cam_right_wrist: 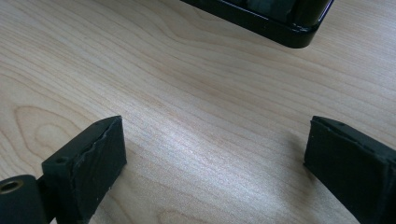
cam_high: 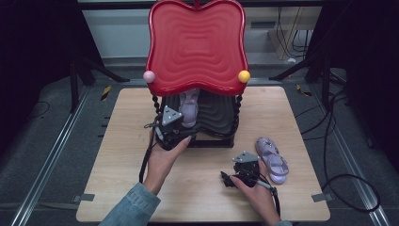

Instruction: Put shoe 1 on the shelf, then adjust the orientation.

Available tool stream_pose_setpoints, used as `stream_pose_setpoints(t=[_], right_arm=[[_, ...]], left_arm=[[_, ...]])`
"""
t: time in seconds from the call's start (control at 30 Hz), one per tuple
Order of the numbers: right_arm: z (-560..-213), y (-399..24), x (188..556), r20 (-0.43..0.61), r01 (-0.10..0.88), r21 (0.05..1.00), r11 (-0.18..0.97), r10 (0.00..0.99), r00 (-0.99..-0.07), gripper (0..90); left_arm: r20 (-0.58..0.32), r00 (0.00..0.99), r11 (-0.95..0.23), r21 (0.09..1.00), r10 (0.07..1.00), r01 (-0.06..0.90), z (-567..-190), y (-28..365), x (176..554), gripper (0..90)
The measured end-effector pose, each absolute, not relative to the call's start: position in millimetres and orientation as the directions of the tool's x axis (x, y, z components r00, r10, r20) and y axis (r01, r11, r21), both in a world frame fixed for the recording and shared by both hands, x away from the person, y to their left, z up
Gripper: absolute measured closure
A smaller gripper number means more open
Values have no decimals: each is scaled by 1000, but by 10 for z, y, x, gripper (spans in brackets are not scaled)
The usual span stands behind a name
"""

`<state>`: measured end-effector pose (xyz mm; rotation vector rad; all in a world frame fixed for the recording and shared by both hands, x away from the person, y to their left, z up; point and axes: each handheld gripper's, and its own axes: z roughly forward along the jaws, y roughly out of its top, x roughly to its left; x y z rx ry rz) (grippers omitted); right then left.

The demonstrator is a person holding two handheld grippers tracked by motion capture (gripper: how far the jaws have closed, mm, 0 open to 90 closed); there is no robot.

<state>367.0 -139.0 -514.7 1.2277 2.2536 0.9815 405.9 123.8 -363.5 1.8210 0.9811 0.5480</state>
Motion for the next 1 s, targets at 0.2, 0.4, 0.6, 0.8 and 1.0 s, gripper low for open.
stream_pose_setpoints(t=[0.2,0.4,0.6,0.8,1.0], right_arm=[[-5147,-1391,3671,-8,568,735,371,842,-539,57],[-5145,-1387,3665,-7,572,734,366,846,-533,59],[-5051,-1405,3600,-1,572,734,367,842,-539,142],[-4723,-1494,3498,-55,553,731,400,843,-536,247],[-4309,-1684,3430,-87,524,747,409,842,-533,359]], left_arm=[[-58,593,-236,883,803,406,-3673,1326,3949,207],[-77,600,-238,872,796,427,-3803,1500,3781,147],[-91,590,-233,862,802,450,-4008,1783,3648,114],[-95,545,-218,849,833,481,-4233,2086,3646,104],[-122,497,-180,837,859,517,-4424,2380,3637,105]])
